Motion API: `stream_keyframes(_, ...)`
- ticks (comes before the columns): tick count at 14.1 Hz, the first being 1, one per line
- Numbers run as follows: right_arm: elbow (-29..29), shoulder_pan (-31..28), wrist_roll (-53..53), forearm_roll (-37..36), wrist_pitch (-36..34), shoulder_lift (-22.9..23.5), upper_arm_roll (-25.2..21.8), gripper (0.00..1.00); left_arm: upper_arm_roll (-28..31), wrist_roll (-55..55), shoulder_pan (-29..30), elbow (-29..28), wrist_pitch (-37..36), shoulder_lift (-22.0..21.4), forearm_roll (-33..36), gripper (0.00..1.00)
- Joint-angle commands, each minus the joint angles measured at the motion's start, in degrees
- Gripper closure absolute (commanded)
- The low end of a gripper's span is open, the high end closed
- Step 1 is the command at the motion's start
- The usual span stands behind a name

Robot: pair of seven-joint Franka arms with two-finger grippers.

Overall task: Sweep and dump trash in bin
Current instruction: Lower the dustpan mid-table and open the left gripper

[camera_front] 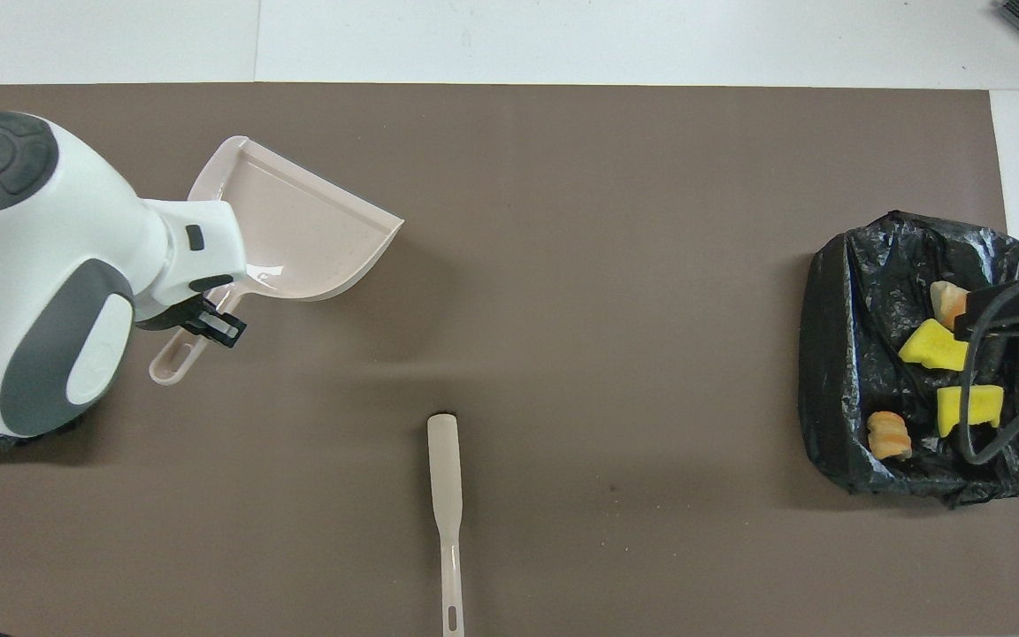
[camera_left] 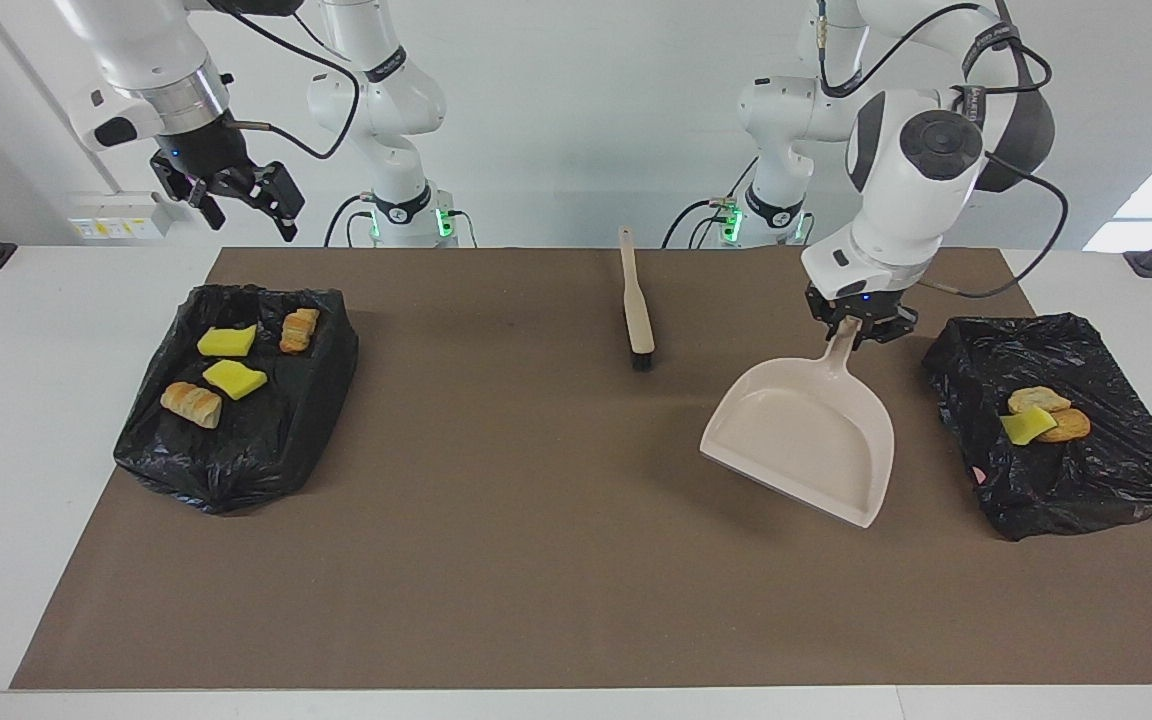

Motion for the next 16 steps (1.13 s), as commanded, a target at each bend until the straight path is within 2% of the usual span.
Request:
stream_keyframes(1,-1.0,-0.5,0.3,1.2,0.9,-0.7,0.3,0.0,1.2,-13.1,-5.4,-0.3,3.6,3.1,-1.6,1.0)
stream_keyframes(3,-1.0,-0.5,0.3,1.2,0.9,-0.7,0.3,0.0,1.2,-23.7,-7.8,-0.2,8.5,6.3,-6.1,1.0)
stream_keyframes(7,-1.0,-0.5,0.3,1.2,0.9,-0.7,0.3,0.0,1.2,-31.4,-11.6,4.2,10.7,12.9,-6.9,1.0)
stream_keyframes(9,-1.0,-0.5,0.3,1.2,0.9,-0.8,0.3,0.0,1.2,-32.5,-13.8,4.7,12.5,13.6,-9.7,1.0)
stream_keyframes(13,-1.0,-0.5,0.3,1.2,0.9,-0.8,0.3,0.0,1.3,-37.8,-16.3,13.2,11.9,22.0,-10.0,1.0)
stream_keyframes(16,-1.0,-0.5,0.3,1.2,0.9,-0.7,0.3,0.0,1.3,-38.1,-16.5,13.0,12.3,22.2,-9.9,1.0)
